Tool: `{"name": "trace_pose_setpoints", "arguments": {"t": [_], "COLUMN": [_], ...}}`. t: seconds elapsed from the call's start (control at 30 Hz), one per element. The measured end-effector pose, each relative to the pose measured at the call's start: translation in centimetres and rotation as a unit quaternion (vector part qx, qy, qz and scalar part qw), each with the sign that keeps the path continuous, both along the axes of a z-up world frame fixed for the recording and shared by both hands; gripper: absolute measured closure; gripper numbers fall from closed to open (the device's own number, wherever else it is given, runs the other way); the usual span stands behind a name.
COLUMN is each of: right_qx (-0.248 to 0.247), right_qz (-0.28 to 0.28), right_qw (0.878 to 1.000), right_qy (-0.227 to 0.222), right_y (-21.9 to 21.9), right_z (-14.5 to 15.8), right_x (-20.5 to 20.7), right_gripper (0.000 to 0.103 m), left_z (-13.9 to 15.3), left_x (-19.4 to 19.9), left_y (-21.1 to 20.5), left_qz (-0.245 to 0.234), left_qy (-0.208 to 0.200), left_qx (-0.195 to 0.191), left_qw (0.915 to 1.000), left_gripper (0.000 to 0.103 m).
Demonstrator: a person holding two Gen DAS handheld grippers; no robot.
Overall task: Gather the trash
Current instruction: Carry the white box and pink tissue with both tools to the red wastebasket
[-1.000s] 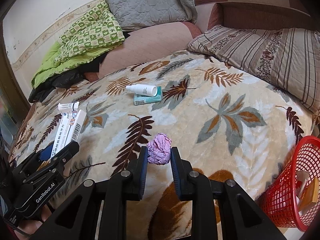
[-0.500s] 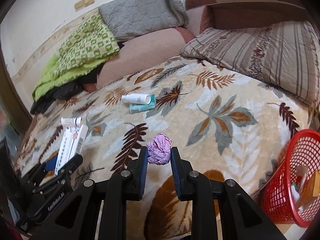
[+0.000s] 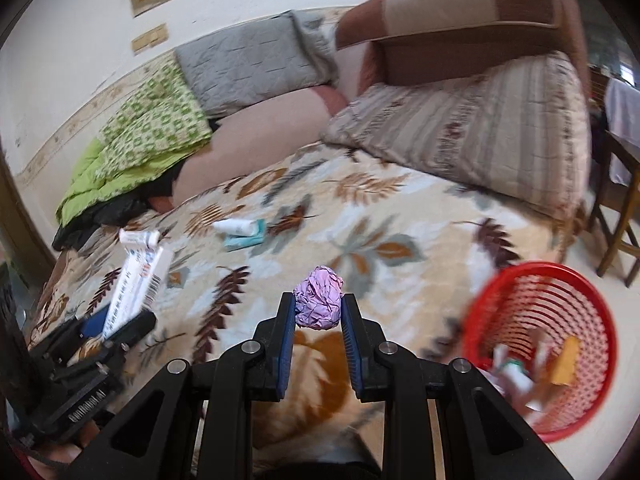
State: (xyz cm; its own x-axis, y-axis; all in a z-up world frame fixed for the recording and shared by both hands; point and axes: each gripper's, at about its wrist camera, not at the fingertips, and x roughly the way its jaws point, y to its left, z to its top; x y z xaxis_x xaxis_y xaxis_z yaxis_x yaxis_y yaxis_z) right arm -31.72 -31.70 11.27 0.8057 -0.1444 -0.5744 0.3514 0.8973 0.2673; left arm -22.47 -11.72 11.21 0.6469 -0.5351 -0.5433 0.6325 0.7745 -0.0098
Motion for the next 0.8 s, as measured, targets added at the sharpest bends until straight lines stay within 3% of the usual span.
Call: {"name": "trace_pose_setpoints", "arguments": {"t": [0.47,0.67,0.8], "right_qx": [0.034,0.048,0.057], "right_qz": [-0.137,-0.166,-0.173], "right_qw": [0.99,0.985,0.983], "right_qy": [-0.008,-0.017,-0.014], "right_y": [-10.2,-12.5,-13.2], "right_z": [0.4,0.1,-0.6], "right_x": [-10.7,-13.0,-13.7], "right_gripper": [0.078,0.078,0.078], "left_z": [4.0,3.0,1.6], "left_x": [-4.9,-6.9,-8.3], "left_y": [-11.6,-16.1,-17.8], "left_qz": [-0.147,-0.189,-0.205], "left_qy": [0.005,0.033,0.029], "left_qx": [-0.003,0.007,0.031], "left_qw": [0.9892,0.9813,0.9778], "left_gripper": [0.053,0.053,0.053]}}
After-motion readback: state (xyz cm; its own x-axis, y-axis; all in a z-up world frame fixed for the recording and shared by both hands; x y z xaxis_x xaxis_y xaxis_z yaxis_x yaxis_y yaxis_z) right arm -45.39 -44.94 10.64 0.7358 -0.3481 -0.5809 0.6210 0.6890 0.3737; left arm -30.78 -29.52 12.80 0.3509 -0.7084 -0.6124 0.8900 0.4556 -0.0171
